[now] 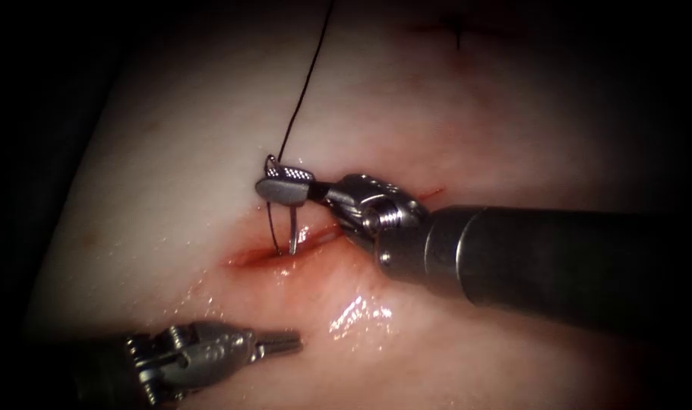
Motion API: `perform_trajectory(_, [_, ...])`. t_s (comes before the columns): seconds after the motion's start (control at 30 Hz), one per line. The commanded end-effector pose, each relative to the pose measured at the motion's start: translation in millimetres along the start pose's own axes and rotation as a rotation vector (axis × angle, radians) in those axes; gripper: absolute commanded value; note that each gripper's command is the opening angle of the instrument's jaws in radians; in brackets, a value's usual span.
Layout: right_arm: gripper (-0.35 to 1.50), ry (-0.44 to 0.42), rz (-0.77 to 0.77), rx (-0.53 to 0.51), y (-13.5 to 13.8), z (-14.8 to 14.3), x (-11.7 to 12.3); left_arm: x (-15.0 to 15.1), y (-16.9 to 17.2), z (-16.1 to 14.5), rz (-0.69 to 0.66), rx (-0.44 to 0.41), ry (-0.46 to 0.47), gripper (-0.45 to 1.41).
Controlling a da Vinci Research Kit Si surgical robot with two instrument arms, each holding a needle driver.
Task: Wound Closure
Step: Drive needle through tissue below wound with right grasper
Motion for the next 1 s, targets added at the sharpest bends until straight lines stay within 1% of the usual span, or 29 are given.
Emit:
perform_trajectory(0.03, [-0.35, 0.01, 0.051, 0.013, 0.6, 1.3, -0.3, 0.1, 0.1, 0.7, -0.001, -0.002, 0.001, -0.18])
perform_trajectory(0.1, [-0.35, 0.012, 0.074, 0.022, 0.7, 1.3, -0.4, 0.1, 0.2, 0.7, -0.001, -0.002, 0.001, -0.18])
perform_trajectory(0.17, [-0.35, -0.004, 0.229, 0.043, 0.8, 1.3, -0.9, 0.1, 0.1, 0.6, 0.0, -0.005, 0.002, -0.18])
perform_trajectory(0.23, [-0.35, -0.007, 0.252, 0.044, 0.8, 1.3, -1.0, 0.0, 0.0, 0.6, 0.0, -0.006, 0.002, -0.18])
perform_trajectory(0.27, [-0.35, -0.014, 0.309, 0.059, 0.7, 1.2, -1.4, -0.1, -0.1, 0.6, 0.001, -0.007, 0.002, -0.18])
perform_trajectory(0.3, [-0.35, -0.014, 0.309, 0.059, 0.7, 1.2, -1.4, -0.1, -0.1, 0.6, 0.001, -0.007, 0.002, -0.18])
perform_trajectory(0.33, [-0.35, -0.027, 0.351, 0.064, 0.4, 1.1, -1.7, -0.2, -0.1, 0.5, 0.002, -0.008, 0.003, -0.18])
perform_trajectory(0.37, [-0.35, -0.027, 0.351, 0.064, 0.4, 1.1, -1.7, -0.2, -0.1, 0.5, 0.002, -0.008, 0.003, -0.18])
perform_trajectory(0.47, [-0.35, -0.048, 0.464, 0.07, -0.1, 1.2, -2.3, -0.3, -0.2, 0.4, 0.004, -0.01, 0.0, -0.2])
perform_trajectory(0.7, [-0.35, -0.063, 0.571, 0.081, -0.5, 1.9, -3.5, -0.2, -0.1, 0.5, 0.003, -0.009, 0.0, -0.2])
perform_trajectory(0.77, [-0.35, -0.08, 0.651, 0.085, -0.7, 2.1, -4.2, -0.1, -0.2, 0.6, 0.002, -0.009, 0.0, -0.2])
perform_trajectory(0.8, [-0.35, -0.08, 0.651, 0.085, -0.7, 2.1, -4.2, -0.1, -0.2, 0.6, 0.002, -0.009, 0.0, -0.2])
perform_trajectory(0.83, [-0.35, -0.09, 0.692, 0.086, -0.9, 2.1, -4.5, 0.0, -0.2, 0.6, 0.002, -0.008, 0.0, -0.2])
perform_trajectory(1.0, [-0.35, -0.106, 0.74, 0.081, -1.5, 2.1, -5.1, 0.0, -0.3, 0.7, 0.002, -0.008, 0.0, -0.2])
